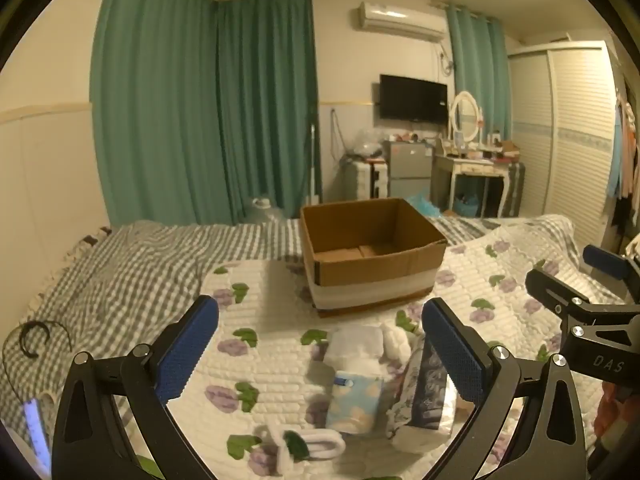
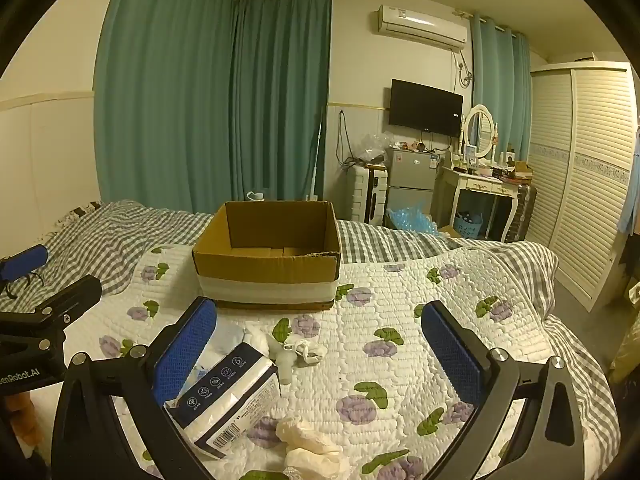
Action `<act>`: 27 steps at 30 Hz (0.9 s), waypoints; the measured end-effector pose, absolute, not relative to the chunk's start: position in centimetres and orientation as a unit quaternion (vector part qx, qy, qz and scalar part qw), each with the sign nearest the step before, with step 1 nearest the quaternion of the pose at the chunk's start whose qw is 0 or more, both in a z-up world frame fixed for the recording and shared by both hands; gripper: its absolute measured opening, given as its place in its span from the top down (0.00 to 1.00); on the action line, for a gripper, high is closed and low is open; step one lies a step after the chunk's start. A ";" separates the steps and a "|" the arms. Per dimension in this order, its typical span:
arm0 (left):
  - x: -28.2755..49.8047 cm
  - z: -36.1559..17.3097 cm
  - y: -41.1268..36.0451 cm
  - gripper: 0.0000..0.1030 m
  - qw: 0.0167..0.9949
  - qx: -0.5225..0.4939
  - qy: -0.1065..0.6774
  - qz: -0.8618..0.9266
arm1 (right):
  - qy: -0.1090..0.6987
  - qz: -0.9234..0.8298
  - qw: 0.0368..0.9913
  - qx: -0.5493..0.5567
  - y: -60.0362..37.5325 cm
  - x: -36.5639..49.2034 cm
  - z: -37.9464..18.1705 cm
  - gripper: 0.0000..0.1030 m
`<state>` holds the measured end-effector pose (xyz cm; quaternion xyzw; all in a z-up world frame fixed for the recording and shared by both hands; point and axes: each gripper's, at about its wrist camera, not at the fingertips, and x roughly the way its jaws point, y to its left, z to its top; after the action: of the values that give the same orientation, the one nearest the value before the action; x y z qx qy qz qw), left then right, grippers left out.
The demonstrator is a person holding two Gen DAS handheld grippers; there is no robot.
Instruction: Organize soft objects
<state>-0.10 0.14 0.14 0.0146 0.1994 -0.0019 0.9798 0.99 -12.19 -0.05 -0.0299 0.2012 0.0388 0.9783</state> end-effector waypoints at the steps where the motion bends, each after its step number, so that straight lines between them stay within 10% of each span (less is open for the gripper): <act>1: -0.1 0.1 0.2 0.00 0.980 0.015 0.199 -0.002 | 0.202 0.039 0.978 -0.030 -12.2 1.0 0.0 0.00; 27: -0.1 -0.1 0.7 0.00 0.980 0.016 0.199 0.003 | 0.204 0.039 0.978 -0.029 -12.3 1.1 0.1 0.00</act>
<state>-0.11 0.72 -0.09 0.0156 0.1988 0.0031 0.9799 1.12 -12.31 0.07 -0.0292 0.2043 0.0393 0.9777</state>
